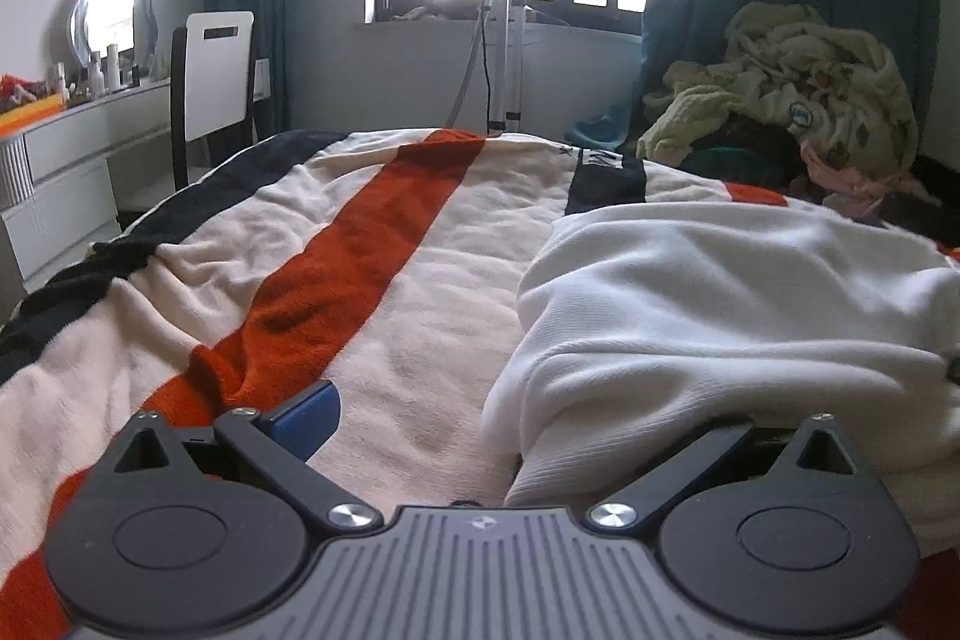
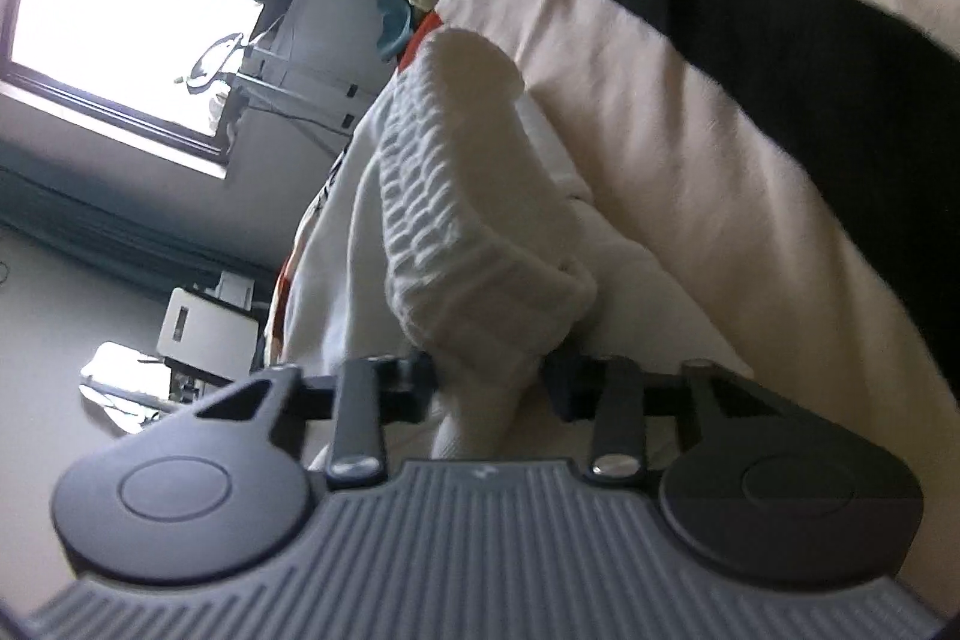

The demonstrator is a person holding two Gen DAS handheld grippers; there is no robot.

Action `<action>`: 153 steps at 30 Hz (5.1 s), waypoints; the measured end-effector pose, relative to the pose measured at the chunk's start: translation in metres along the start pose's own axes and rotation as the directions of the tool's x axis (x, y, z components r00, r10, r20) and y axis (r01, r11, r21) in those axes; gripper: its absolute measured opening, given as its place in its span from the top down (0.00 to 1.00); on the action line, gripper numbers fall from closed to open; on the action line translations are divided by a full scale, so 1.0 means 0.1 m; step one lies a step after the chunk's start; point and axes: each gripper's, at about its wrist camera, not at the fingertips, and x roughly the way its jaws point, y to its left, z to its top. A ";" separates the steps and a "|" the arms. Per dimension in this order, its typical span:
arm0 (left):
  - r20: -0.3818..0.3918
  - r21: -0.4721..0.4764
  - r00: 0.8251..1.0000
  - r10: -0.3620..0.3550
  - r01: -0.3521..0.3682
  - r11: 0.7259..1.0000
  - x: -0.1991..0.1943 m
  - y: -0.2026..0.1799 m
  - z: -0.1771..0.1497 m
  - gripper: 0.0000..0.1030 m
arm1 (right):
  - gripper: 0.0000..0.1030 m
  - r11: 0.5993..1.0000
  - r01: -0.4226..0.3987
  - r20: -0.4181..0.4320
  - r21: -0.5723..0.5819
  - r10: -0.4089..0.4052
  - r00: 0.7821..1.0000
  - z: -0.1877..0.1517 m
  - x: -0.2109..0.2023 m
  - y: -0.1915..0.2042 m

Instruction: Fold clothes

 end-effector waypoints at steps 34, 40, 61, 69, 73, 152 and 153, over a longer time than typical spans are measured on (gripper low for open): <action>-0.164 -0.101 0.947 -0.278 0.264 0.959 -0.43 0.17 0.01 0.01 | 0.13 0.933 0.215 0.008 -0.289 -0.222 0.975 -0.09 0.02 0.04; -0.074 -0.240 0.918 -0.389 0.362 0.901 -0.42 0.30 0.12 0.00 | 0.10 0.960 0.165 -0.055 -0.227 -0.182 0.982 -0.08 0.19 -0.07; -0.192 -0.366 0.899 -0.393 0.306 0.879 0.55 0.25 0.08 0.06 | 0.41 0.855 0.240 0.036 -0.461 -0.252 0.967 -0.29 0.14 0.30; -0.177 -0.416 0.882 -0.436 0.335 0.846 0.63 0.26 0.06 0.31 | 0.46 0.863 0.229 0.054 -0.450 -0.230 0.972 -0.28 0.19 0.30; -0.165 -0.396 0.884 -0.438 0.347 0.850 0.56 0.25 0.05 0.44 | 0.52 0.860 0.227 0.078 -0.458 -0.216 0.973 -0.30 0.14 0.33; -0.279 0.086 0.720 -0.635 0.677 0.731 1.25 -4.36 0.22 0.32 | 0.50 0.903 0.430 0.497 0.011 -0.378 0.781 1.86 -1.09 -2.12; -0.282 0.091 0.733 -0.620 0.663 0.743 1.21 -4.35 0.27 0.30 | 0.49 0.904 0.426 0.480 0.027 -0.385 0.788 1.88 -1.13 -2.10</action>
